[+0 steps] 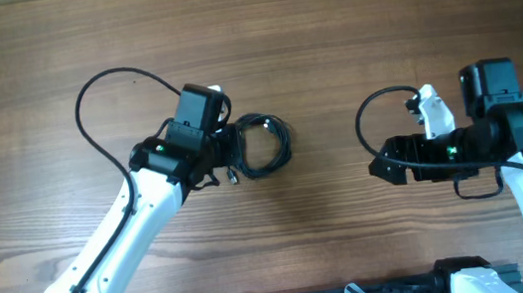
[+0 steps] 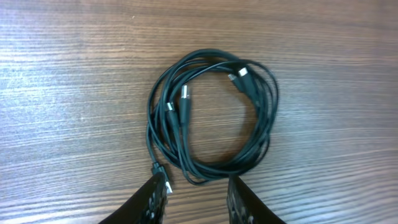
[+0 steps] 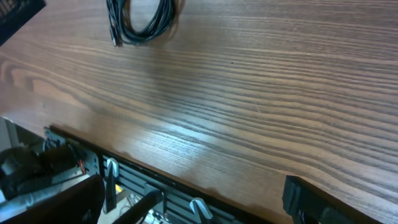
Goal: Untangle cables
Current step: 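Move both grippers inward toward the coiled black cable bundle, then lower the left gripper onto the cable bundle and grasp it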
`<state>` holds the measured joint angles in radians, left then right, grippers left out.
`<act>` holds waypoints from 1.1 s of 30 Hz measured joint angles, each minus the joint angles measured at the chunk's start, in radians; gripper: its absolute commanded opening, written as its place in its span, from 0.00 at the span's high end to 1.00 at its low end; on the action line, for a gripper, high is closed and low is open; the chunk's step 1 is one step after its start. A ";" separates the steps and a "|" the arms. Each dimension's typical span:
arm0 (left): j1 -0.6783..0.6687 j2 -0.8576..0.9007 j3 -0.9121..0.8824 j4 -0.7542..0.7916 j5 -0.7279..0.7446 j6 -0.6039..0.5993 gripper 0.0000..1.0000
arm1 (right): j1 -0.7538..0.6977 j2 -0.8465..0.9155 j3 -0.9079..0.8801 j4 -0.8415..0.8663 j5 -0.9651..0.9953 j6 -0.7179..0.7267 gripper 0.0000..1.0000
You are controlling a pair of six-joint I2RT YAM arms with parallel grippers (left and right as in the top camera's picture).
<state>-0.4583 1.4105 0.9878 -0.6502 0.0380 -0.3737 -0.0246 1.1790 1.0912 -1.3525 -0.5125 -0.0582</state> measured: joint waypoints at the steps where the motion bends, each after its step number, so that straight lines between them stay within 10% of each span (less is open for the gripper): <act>1: 0.000 0.013 0.000 0.003 -0.007 0.010 0.62 | 0.019 0.000 0.000 0.023 0.003 -0.009 0.03; 7: -0.006 0.090 0.000 0.033 -0.015 0.092 0.76 | 0.190 0.001 0.000 0.253 0.019 0.045 0.03; 28: -0.087 0.286 0.001 0.133 -0.039 -0.496 0.76 | 0.330 0.196 0.000 0.458 0.253 0.380 0.00; 33: -0.097 0.324 0.001 0.135 -0.049 -0.575 0.53 | 0.330 0.196 0.000 0.457 0.260 0.388 0.00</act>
<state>-0.5549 1.7344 0.9886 -0.5152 -0.0113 -0.9489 0.3050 1.3754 1.0912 -0.8951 -0.2523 0.3294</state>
